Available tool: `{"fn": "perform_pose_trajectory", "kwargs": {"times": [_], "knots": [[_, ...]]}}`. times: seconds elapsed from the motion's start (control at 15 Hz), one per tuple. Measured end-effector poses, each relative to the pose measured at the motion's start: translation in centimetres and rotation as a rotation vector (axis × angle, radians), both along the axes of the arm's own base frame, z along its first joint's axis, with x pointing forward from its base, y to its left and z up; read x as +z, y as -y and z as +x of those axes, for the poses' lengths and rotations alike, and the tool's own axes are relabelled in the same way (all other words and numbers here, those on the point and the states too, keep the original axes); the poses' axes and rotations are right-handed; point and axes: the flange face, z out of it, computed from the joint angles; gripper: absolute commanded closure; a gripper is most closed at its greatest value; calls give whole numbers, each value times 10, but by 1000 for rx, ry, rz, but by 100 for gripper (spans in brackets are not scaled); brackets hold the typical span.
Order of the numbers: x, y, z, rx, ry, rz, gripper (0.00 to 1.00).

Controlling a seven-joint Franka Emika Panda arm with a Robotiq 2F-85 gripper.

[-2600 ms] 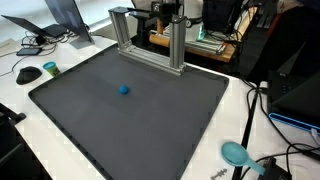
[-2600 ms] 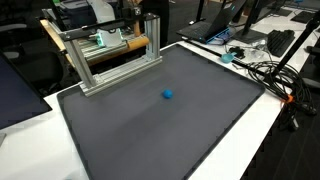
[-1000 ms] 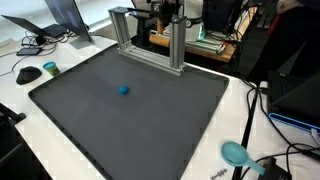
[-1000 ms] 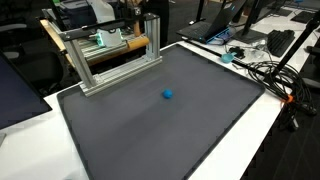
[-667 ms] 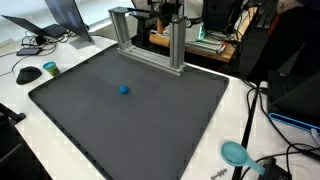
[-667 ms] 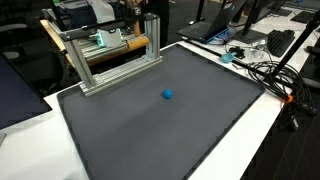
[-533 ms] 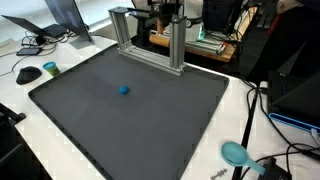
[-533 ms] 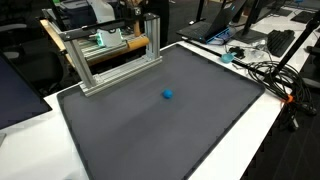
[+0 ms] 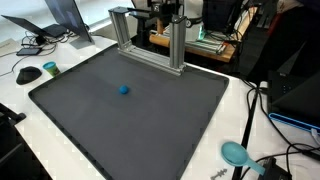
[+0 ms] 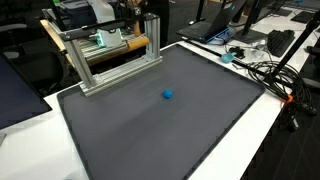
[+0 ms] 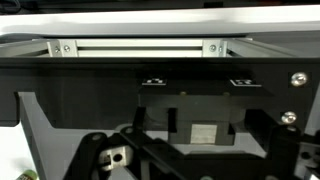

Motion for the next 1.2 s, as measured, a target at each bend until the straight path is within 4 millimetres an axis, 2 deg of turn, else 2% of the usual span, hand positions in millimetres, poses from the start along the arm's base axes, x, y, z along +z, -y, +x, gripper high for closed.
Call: {"fn": "perform_pose_trajectory", "kwargs": {"times": [0.47,0.53,0.6,1.07,1.2], "knots": [[-2,2,-2,7,-21,11,0],[-2,2,-1,7,-21,12,25],[-2,2,-1,6,-22,12,26],[-4,2,-1,-2,-26,14,76],[-3,0,0,-6,-25,19,78]]}}
